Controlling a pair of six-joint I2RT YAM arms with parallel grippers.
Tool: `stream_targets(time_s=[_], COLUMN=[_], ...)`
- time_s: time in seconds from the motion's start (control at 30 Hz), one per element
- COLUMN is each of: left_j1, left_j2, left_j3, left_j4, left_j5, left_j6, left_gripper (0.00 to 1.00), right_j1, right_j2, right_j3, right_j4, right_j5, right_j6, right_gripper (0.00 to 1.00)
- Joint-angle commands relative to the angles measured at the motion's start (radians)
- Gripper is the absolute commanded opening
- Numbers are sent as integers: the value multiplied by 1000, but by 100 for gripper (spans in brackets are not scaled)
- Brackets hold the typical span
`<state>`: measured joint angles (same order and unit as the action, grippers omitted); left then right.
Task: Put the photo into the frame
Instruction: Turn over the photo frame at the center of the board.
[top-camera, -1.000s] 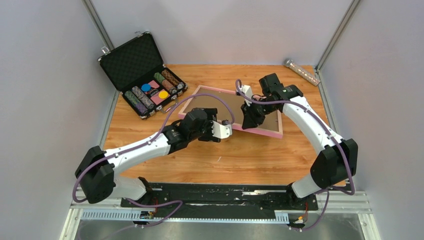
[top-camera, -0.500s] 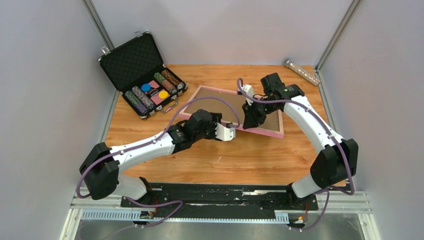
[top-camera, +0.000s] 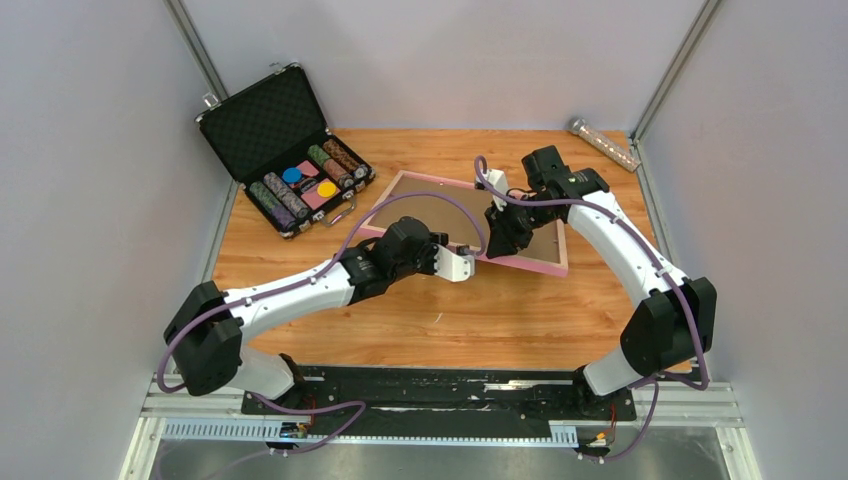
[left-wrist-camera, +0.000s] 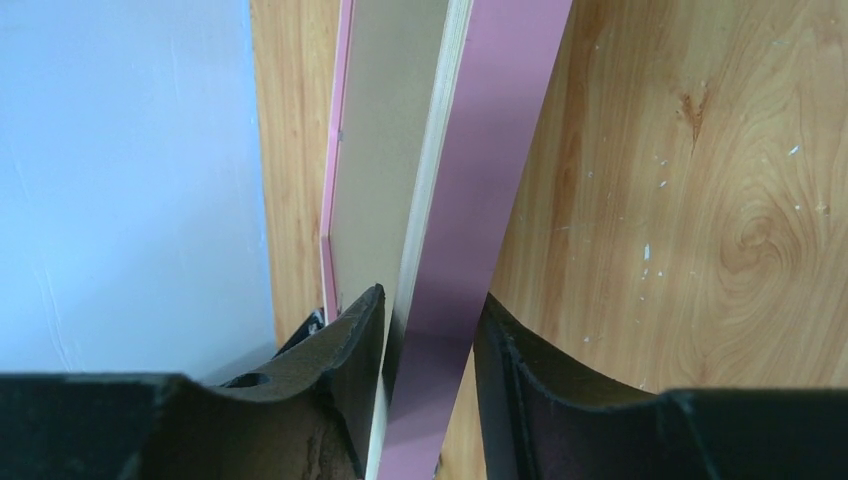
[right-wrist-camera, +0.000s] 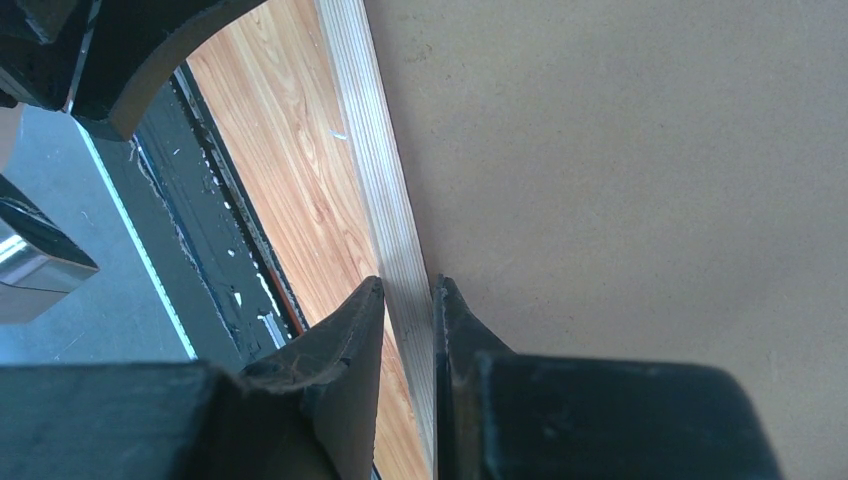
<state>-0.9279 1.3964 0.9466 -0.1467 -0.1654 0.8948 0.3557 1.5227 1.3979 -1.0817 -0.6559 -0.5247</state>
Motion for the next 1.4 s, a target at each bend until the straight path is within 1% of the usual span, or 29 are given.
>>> stream_targets(time_s=[0.0, 0.17, 0.2, 0.27, 0.3, 0.37, 0.4, 0.43, 0.47, 0.5, 0.6, 0.7, 0.83, 1.03, 1.17, 1.27, 1.37], left_j1=[-8, -9, -9, -9, -9, -9, -9, -8, -9, -9, -8, -9, -9, -9, -9, -9, -9], left_j2=[3, 6, 7, 10, 10, 10, 10, 9, 8, 10, 9, 5, -7, -17, -12, -10, -11], left_j3=[47, 51, 52, 62, 63, 67, 70, 72, 77, 80, 100, 128, 198, 348, 415, 447, 463], left_j4=[-2, 5, 2, -7, -10, -13, -16, -17, -19, -22, -42, -68, -145, -278, -349, -388, -425], left_j5=[9, 6, 4, -2, -6, -12, -15, -21, -23, -27, -35, -43, -25, 24, 38, 46, 57], left_j6=[-15, -20, -20, -20, -19, -17, -13, -12, -11, -10, -12, -16, -48, -102, -108, -111, -115], left_gripper=[44, 35, 29, 23, 21, 12, 9, 3, 1, 0, 0, 0, 0, 0, 0, 0, 0], right_j1=[-12, -13, -13, -14, -14, -13, -13, -13, -14, -15, -15, -19, -27, -37, -55, -85, -89], right_j2=[-12, -15, -15, -13, -13, -13, -13, -15, -16, -18, -31, -48, -90, -167, -219, -260, -296], right_j3=[47, 52, 55, 60, 63, 69, 76, 81, 88, 93, 112, 132, 154, 162, 161, 162, 160], right_j4=[8, 8, 8, 8, 8, 8, 9, 9, 11, 14, 27, 34, 53, 96, 120, 141, 144], right_j5=[-32, -28, -24, -13, -7, 4, 9, 16, 27, 39, 94, 131, 178, 269, 314, 313, 286], right_j6=[17, 22, 25, 35, 41, 52, 61, 70, 80, 92, 132, 161, 201, 265, 297, 308, 281], right_gripper=[0, 0, 0, 3, 5, 11, 17, 23, 33, 40, 55, 62, 65, 66, 68, 69, 70])
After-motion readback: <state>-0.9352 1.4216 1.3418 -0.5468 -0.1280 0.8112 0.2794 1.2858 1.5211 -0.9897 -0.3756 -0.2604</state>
